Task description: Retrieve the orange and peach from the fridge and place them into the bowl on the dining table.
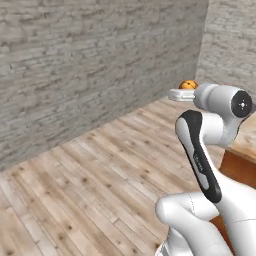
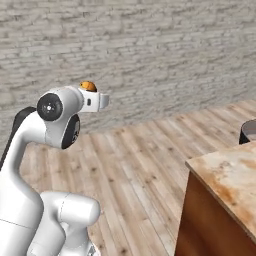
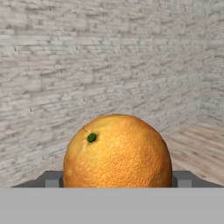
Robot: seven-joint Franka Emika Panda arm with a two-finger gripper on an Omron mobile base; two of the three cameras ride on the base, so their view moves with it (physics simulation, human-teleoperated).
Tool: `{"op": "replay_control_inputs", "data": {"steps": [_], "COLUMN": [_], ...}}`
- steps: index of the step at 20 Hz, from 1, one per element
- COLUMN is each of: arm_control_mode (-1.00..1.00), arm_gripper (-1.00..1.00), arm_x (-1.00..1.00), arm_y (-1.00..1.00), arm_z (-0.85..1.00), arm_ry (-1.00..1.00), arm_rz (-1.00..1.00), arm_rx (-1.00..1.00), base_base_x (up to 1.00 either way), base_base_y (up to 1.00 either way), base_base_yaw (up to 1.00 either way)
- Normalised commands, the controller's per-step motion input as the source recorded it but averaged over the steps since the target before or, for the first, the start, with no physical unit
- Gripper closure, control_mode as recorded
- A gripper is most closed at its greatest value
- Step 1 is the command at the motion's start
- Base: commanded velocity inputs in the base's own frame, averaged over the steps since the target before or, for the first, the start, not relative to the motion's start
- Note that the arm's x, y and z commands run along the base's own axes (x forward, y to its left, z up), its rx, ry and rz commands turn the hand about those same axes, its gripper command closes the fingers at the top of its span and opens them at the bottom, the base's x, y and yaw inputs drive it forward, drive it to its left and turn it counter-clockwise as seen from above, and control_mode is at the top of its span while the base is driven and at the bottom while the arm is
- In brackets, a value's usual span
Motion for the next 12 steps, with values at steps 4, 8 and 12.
{"op": "replay_control_inputs", "data": {"steps": [4,8,12], "arm_control_mode": [1.00,1.00,1.00], "arm_gripper": [1.00,1.00,1.00], "arm_x": [0.00,0.00,0.00], "arm_y": [0.00,0.00,0.00], "arm_z": [0.00,0.00,0.00], "arm_ry": [0.00,0.00,0.00], "arm_rz": [0.00,0.00,0.00], "arm_rx": [0.00,0.00,0.00], "base_base_x": [1.00,1.00,1.00], "base_base_y": [0.24,0.27,0.32], "base_base_yaw": [-0.47,-0.48,-0.48]}}
